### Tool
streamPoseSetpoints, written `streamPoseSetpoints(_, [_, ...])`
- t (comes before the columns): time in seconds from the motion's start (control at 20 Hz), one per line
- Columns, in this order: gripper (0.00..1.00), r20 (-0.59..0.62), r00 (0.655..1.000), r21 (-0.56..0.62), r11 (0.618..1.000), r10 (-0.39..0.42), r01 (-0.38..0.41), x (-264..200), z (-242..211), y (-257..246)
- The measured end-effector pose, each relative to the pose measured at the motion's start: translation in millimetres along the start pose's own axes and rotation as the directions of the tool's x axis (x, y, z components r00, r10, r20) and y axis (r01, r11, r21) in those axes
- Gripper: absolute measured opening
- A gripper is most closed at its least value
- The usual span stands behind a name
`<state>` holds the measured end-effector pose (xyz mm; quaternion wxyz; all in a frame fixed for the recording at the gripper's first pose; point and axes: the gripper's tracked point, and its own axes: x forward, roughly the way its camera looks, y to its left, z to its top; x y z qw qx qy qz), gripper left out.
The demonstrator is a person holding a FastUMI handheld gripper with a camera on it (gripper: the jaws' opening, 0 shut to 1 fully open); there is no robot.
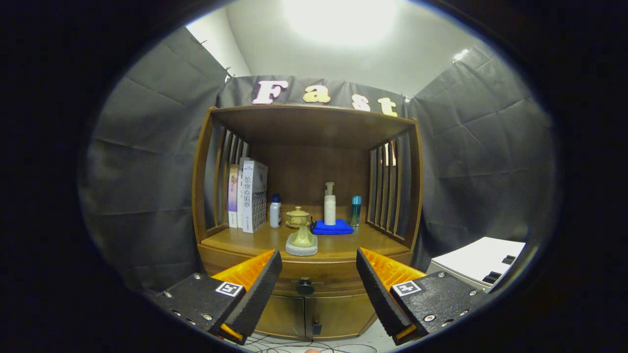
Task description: Pull open the drawer, take out the items inside it, and place them on the countertop above the cabinet.
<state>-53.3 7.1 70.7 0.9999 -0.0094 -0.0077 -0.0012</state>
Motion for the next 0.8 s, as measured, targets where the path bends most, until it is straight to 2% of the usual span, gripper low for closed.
streamPoseSetpoints(0.2, [0.95,0.024,1.0,0.024,1.0,-0.001,0.0,-10,10,0])
streamPoseSetpoints(0.8, [0.95,0.049,0.999,-0.001,1.0,-0.018,0.019,-13,22,-2])
